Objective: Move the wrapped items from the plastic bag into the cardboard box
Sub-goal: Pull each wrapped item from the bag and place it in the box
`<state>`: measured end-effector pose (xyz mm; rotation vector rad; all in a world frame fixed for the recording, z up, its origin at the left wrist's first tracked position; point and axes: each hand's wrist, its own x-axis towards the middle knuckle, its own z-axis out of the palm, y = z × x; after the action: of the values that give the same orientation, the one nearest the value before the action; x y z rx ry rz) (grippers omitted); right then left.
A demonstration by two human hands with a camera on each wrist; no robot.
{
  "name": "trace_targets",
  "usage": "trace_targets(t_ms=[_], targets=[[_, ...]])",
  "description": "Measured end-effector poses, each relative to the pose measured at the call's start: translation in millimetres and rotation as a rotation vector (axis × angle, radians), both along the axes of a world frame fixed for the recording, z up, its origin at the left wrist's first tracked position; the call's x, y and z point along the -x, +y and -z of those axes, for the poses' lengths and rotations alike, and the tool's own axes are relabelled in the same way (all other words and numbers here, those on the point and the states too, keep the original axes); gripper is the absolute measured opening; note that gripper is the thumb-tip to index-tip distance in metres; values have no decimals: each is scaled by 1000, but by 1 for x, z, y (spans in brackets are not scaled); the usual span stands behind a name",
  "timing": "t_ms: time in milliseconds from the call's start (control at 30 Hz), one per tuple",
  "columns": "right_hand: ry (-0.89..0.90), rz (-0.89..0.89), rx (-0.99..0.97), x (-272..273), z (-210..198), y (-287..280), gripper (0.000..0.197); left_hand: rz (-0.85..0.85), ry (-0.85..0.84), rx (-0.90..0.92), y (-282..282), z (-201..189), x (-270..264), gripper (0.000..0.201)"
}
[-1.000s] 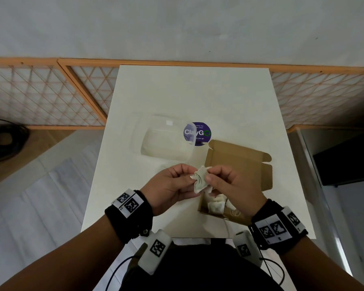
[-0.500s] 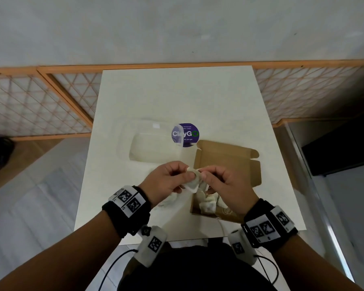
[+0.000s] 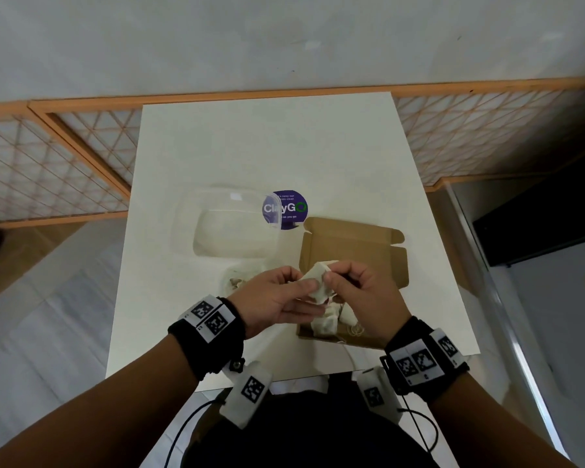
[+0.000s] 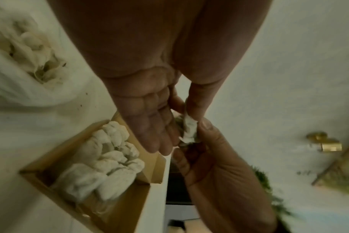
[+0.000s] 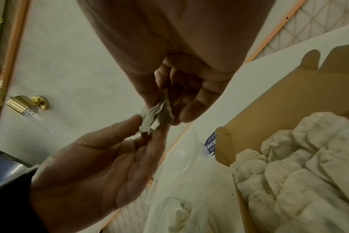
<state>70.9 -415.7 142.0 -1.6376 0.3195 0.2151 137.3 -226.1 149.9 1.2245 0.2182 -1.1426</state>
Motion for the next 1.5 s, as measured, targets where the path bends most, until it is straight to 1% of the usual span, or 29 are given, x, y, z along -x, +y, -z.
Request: trace_targets(t_ms=[67, 133, 167, 200, 233, 267, 333, 367, 400, 467, 500, 533, 667, 700, 800, 833, 933, 1100, 1233, 1333, 1433, 1500], targets=[[4, 12, 92, 4, 3, -10, 9, 122, -143, -116, 1, 7, -1, 15], [-30, -24, 357, 11, 10, -23, 7, 215, -276, -236, 5, 16, -3, 15], [-27, -49, 500, 15, 14, -30, 5, 234, -313, -284, 9, 20, -4, 17], [-14, -76, 603, 20, 17, -37, 3, 244, -337, -326, 14, 25, -6, 20], [9, -111, 674, 26, 20, -43, 9, 251, -362, -366, 19, 29, -8, 23], [22, -153, 717, 33, 25, -48, 20, 260, -392, -403, 25, 32, -9, 24], [63, -237, 761, 45, 38, -56, 44, 287, -466, -473, 38, 39, -11, 23], [88, -272, 767, 50, 44, -57, 49, 303, -494, -506, 44, 41, -12, 21], [107, -311, 784, 54, 50, -57, 45, 317, -511, -533, 48, 43, -12, 19], [147, -409, 850, 58, 64, -53, 20, 336, -529, -569, 53, 44, -11, 18], [171, -450, 862, 59, 70, -51, 12, 345, -536, -580, 55, 45, -10, 18], [189, -466, 848, 59, 77, -49, 8, 352, -543, -586, 56, 45, -9, 18], [224, -409, 760, 53, 102, -46, 4, 365, -542, -585, 61, 50, -5, 17], [242, -379, 744, 50, 105, -46, 4, 373, -543, -586, 61, 50, -4, 16], [299, -296, 699, 44, 112, -46, 16, 402, -553, -596, 60, 48, -1, 15], [320, -277, 684, 43, 114, -47, 16, 403, -553, -601, 60, 47, 0, 15], [351, -233, 689, 40, 116, -50, 7, 400, -561, -621, 60, 49, -1, 15], [346, -125, 656, 37, 116, -52, 9, 402, -609, -682, 67, 56, -5, 16], [340, -137, 611, 40, 113, -52, 12, 405, -617, -701, 73, 61, -7, 17], [312, -191, 649, 41, 107, -52, 2, 406, -628, -698, 74, 61, -8, 18], [251, -239, 799, 44, 99, -54, 18, 403, -642, -710, 76, 60, -9, 18], [187, -238, 898, 46, 90, -52, 20, 401, -649, -716, 79, 59, -10, 17]])
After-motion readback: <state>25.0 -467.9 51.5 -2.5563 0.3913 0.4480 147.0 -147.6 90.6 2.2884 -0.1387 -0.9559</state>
